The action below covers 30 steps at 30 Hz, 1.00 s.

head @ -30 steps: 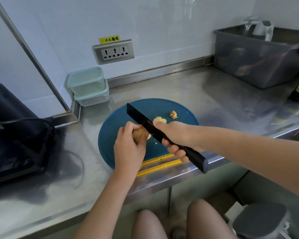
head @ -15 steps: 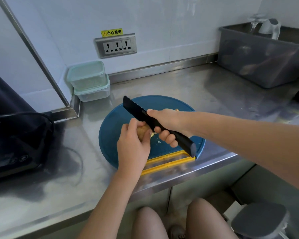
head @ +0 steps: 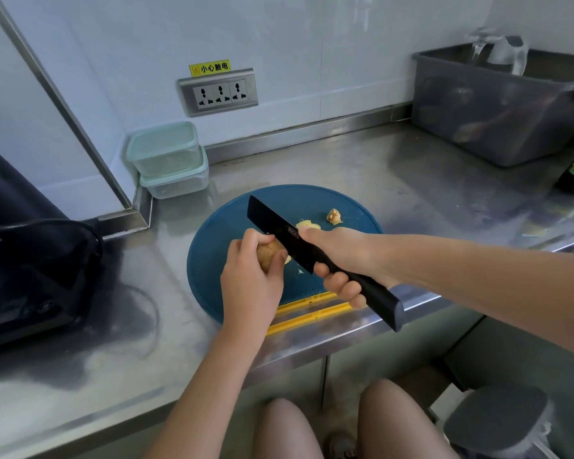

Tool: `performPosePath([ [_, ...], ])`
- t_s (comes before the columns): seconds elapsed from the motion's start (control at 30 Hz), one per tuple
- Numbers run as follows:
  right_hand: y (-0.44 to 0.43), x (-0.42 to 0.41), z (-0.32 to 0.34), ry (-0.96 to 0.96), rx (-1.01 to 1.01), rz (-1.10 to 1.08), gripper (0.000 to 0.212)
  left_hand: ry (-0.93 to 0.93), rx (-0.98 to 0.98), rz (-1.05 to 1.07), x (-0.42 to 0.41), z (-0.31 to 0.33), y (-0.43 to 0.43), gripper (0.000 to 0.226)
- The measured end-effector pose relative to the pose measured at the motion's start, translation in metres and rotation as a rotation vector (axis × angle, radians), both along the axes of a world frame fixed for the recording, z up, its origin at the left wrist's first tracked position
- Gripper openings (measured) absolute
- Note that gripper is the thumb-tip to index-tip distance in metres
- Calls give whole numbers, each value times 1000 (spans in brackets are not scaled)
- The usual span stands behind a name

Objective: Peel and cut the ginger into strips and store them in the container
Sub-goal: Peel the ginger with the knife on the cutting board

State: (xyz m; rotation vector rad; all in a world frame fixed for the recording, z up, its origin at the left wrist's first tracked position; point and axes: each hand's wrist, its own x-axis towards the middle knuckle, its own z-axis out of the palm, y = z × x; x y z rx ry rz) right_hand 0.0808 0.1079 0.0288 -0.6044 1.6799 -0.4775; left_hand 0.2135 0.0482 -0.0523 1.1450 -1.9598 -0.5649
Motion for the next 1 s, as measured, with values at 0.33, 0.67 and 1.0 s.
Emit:
performPosePath([
  [0.33, -17, 4, -1, 47, -4, 1, 64, -16, -20, 25, -3, -2, -1, 21],
  [0.67, -38, 13, 0, 46, -53, 39, 62, -18, -28, 36, 0, -4, -5, 20],
  [1.0, 4, 7, -4, 10, -1, -12, 63, -3, 23, 24, 3, 2, 2, 23],
])
